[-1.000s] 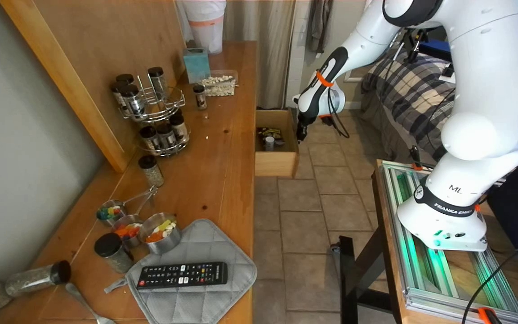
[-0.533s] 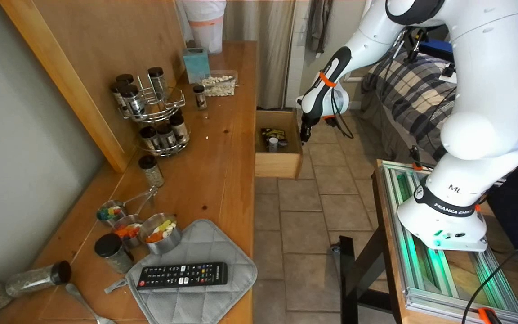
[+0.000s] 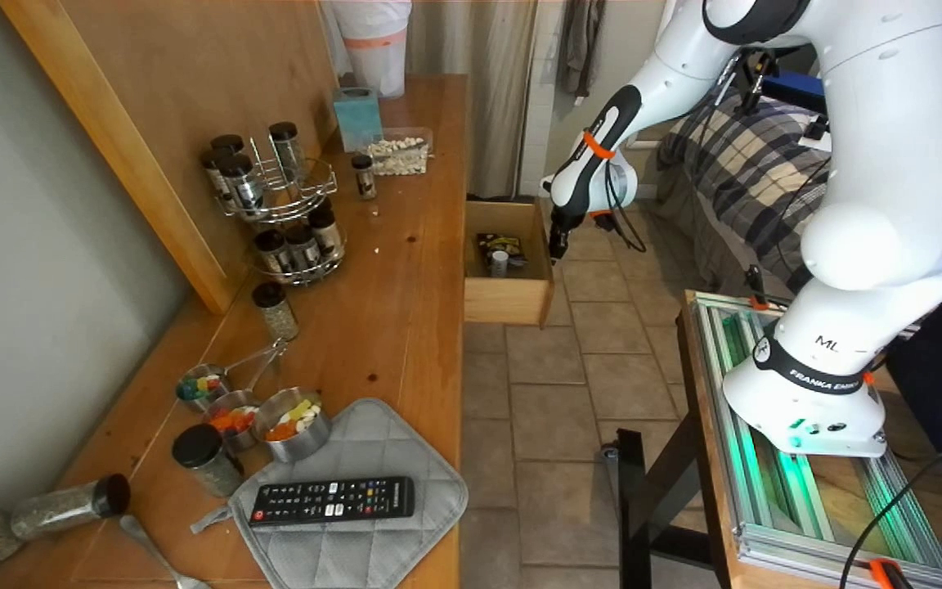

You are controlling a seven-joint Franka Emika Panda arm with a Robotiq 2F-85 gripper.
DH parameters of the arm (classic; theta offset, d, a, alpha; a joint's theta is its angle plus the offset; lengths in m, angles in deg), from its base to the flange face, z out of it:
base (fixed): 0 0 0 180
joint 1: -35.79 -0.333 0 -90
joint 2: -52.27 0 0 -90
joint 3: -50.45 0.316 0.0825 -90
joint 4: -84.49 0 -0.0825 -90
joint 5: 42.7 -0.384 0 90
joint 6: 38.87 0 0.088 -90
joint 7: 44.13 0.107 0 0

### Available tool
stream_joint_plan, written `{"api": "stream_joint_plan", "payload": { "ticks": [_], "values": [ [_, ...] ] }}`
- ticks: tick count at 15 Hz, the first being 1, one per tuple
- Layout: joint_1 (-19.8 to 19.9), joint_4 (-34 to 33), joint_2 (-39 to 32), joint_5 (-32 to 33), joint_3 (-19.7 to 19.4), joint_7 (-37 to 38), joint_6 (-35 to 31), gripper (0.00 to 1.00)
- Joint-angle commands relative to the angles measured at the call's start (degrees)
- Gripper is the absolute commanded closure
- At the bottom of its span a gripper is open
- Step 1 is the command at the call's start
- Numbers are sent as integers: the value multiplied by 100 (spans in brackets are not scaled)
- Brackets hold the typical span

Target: Open the middle topmost drawer.

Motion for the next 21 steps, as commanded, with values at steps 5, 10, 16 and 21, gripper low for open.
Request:
{"api": "stream_joint_plan", "payload": {
  "ticks": [5,10,16,21],
  "values": [
    [119,246,-96,391,-320,-8,511,75],
    [53,118,-117,318,-357,154,627,24],
    [-176,162,-214,296,-1053,326,1146,0],
    [-554,322,295,287,-1392,659,834,0]
  ]
}}
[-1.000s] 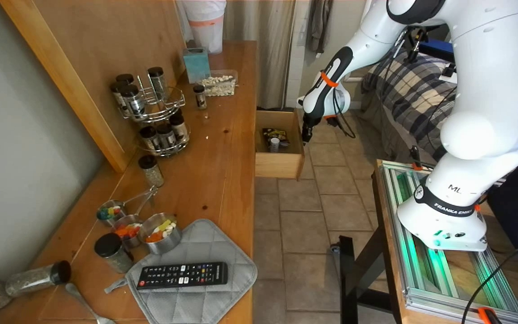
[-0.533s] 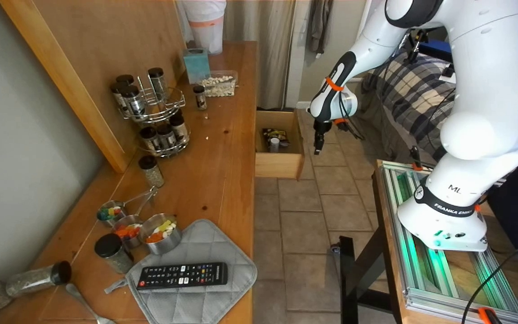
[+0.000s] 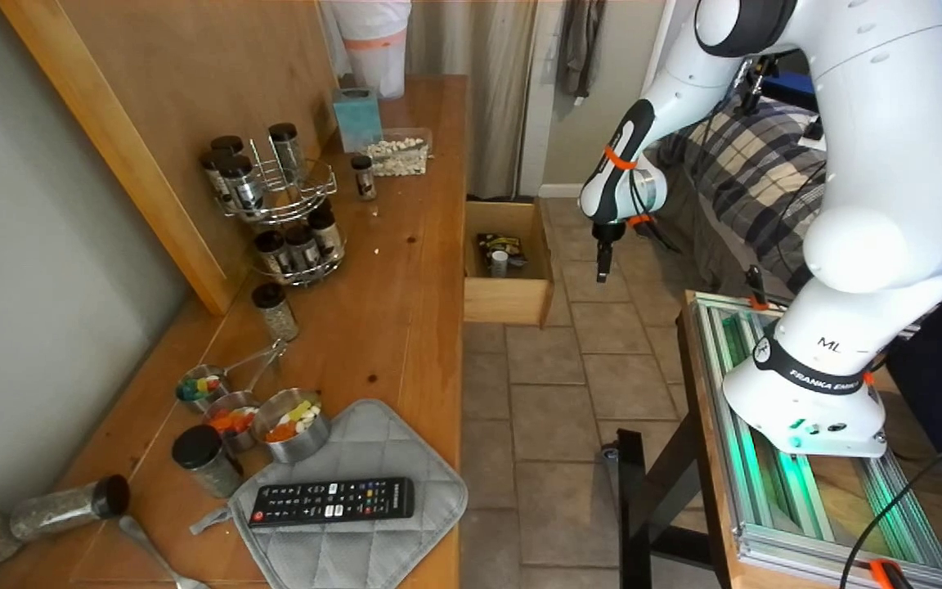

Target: Open the middle topmost drawer.

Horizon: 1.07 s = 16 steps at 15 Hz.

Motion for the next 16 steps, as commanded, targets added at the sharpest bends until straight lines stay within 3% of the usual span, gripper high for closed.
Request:
{"api": "stream_joint_plan", "payload": {
  "ticks": [1,12,16],
  "values": [
    [-408,188,563,183,-265,602,86,0],
    [-1761,144,1268,335,-633,2006,234,0],
    [-2314,245,1894,489,-660,2395,410,0]
  ]
}}
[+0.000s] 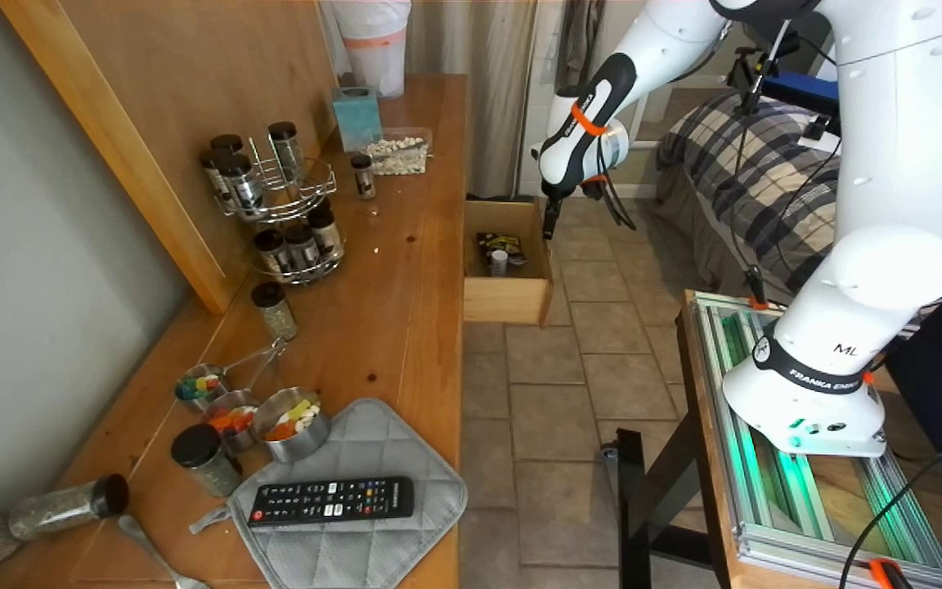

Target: Open the middle topmost drawer.

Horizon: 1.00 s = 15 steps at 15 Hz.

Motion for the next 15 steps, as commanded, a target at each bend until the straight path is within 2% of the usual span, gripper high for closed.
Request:
{"api": "stream_joint_plan", "payload": {
  "ticks": [1,7,11,13,14,15],
  "values": [
    [-545,232,735,261,-139,514,281,0],
    [-1195,372,1805,433,-414,1160,656,0],
    [-1286,554,2492,410,-534,1274,918,0],
    [-1124,705,2853,-168,-394,490,1243,0],
    [-1258,378,2376,119,-510,940,993,0],
    [-1262,445,2533,32,-527,784,1118,0]
  ]
}}
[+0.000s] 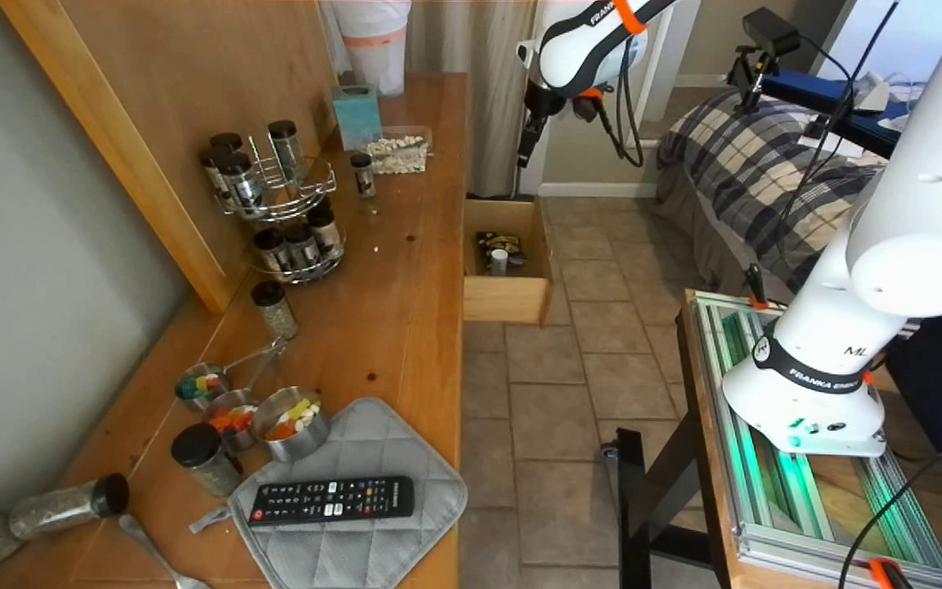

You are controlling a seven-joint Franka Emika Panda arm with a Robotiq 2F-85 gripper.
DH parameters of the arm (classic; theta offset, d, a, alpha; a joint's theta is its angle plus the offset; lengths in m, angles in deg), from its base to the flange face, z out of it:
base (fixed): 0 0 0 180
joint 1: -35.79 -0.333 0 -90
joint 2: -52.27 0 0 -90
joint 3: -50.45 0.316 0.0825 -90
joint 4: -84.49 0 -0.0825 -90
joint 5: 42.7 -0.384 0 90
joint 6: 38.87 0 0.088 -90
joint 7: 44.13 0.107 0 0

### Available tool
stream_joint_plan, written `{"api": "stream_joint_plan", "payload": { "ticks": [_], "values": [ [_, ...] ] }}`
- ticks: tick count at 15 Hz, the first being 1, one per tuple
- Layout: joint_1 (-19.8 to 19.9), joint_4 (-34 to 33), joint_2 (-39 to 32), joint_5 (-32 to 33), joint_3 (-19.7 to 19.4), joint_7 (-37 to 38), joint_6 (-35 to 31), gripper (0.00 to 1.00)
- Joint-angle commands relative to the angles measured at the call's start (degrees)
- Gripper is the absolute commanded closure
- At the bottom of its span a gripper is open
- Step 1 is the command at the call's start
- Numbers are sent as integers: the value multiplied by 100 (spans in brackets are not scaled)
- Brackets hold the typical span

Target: Open the middle topmost drawer.

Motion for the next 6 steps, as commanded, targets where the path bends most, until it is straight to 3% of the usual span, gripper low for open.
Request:
{"api": "stream_joint_plan", "payload": {
  "ticks": [1,6],
  "values": [
    [-112,61,116,-30,-114,-62,77,0],
    [-126,173,222,-46,-124,-109,108,0]
  ]
}}
